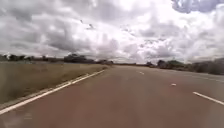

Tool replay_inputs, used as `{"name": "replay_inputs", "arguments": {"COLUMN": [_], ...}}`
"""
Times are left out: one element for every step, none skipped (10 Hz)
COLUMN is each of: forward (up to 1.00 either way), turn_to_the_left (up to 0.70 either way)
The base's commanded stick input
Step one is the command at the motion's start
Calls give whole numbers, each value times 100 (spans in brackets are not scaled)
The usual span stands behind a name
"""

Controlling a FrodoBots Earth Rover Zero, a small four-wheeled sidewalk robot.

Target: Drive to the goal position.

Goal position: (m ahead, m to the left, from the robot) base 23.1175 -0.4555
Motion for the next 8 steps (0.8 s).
{"name": "replay_inputs", "arguments": {"forward": [100, 100, 100, 100, 100, 100, 100, 100], "turn_to_the_left": [0, 0, 0, 0, 0, 0, 0, 0]}}
